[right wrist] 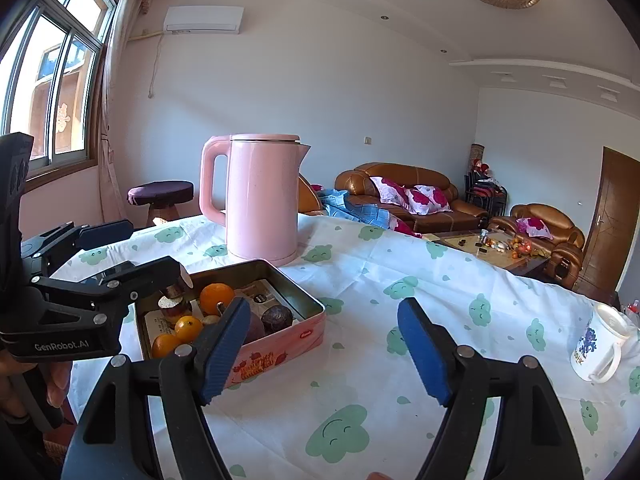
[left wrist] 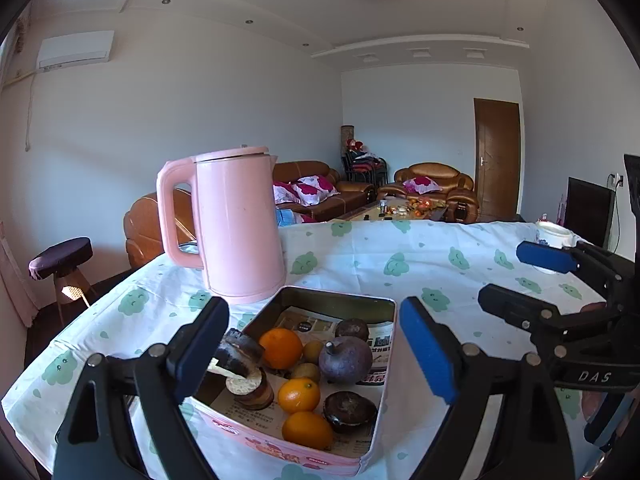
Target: Organize fruits
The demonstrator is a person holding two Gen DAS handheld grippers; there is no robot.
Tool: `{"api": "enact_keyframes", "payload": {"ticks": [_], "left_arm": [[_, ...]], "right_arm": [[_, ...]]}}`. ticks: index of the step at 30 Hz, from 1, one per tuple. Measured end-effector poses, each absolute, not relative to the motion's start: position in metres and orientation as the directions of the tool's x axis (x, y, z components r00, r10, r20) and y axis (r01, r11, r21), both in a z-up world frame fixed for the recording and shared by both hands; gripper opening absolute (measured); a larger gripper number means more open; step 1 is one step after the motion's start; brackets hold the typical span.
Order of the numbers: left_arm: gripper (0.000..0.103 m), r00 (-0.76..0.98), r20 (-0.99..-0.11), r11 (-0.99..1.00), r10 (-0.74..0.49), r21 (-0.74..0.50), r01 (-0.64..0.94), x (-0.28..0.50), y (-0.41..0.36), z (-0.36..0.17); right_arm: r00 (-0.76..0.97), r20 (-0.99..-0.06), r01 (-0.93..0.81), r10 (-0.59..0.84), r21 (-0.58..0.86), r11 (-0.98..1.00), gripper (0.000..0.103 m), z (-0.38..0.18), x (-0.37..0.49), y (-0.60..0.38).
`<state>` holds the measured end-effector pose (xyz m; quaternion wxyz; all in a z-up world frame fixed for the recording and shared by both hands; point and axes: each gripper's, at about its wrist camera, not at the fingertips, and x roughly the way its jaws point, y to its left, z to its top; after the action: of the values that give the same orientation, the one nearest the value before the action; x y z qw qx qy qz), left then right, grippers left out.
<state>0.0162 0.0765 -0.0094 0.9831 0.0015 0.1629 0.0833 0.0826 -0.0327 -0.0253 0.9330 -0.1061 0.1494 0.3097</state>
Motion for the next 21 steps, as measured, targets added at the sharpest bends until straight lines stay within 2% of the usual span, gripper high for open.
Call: {"api": "enact_keyframes", "payload": {"ticks": [13,21], "left_arm": [[0.092,0.933,-0.320,0.986,0.166,0.030,-0.165,0.0167,0.0757,-0.0099],[0.097,0.933,-0.315,0.985,0.174,0.034,-0.172,0.0161,0.0749,-0.0092]], "right_arm": [[0.776,-0.331,-0.596,0.537,-0.105,0.796,0.082,-0.0248,0.0799,-0.0384],[0.782,-0.322,-0.591,0.534,-0.107,0.800,0.082,-0.0223,0.0777,-0.0423]]}}
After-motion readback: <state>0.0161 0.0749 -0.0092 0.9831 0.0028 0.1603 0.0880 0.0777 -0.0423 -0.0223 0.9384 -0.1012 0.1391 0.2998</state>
